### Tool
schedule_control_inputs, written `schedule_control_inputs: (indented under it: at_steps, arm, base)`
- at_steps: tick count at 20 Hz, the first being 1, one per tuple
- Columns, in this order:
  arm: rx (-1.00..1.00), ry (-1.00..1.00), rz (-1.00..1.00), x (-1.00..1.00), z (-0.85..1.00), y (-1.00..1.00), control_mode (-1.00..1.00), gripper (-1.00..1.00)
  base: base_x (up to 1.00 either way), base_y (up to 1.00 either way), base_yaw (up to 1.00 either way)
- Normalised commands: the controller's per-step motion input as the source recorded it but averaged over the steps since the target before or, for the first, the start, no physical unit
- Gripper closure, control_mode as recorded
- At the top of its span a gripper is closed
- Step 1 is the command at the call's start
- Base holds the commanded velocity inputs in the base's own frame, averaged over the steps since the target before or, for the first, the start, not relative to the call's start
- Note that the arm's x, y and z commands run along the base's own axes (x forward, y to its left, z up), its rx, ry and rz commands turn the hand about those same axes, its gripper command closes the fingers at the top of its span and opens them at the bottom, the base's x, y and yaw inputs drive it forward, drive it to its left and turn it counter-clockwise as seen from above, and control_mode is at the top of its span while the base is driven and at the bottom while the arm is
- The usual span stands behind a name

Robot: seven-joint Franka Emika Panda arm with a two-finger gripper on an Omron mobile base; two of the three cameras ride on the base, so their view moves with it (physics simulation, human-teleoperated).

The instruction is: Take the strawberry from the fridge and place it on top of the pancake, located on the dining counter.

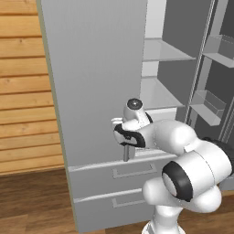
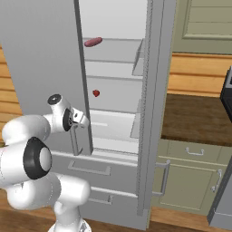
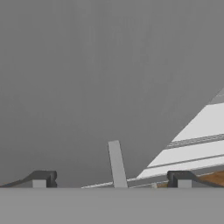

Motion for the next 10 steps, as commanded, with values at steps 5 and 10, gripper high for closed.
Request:
schedule_control_inputs:
  at_steps: [5,10]
  arm:
    - [0.0,-0.04,0.0,0.06,-0.41,0.09,-1.0,-1.0]
    - [0.0,0.01,-0.01,-0.06,-0.2,0.12,-1.0,1.0]
  base:
    - [0.0,0.0,0.0]
    - [0.0,0.0,0.0]
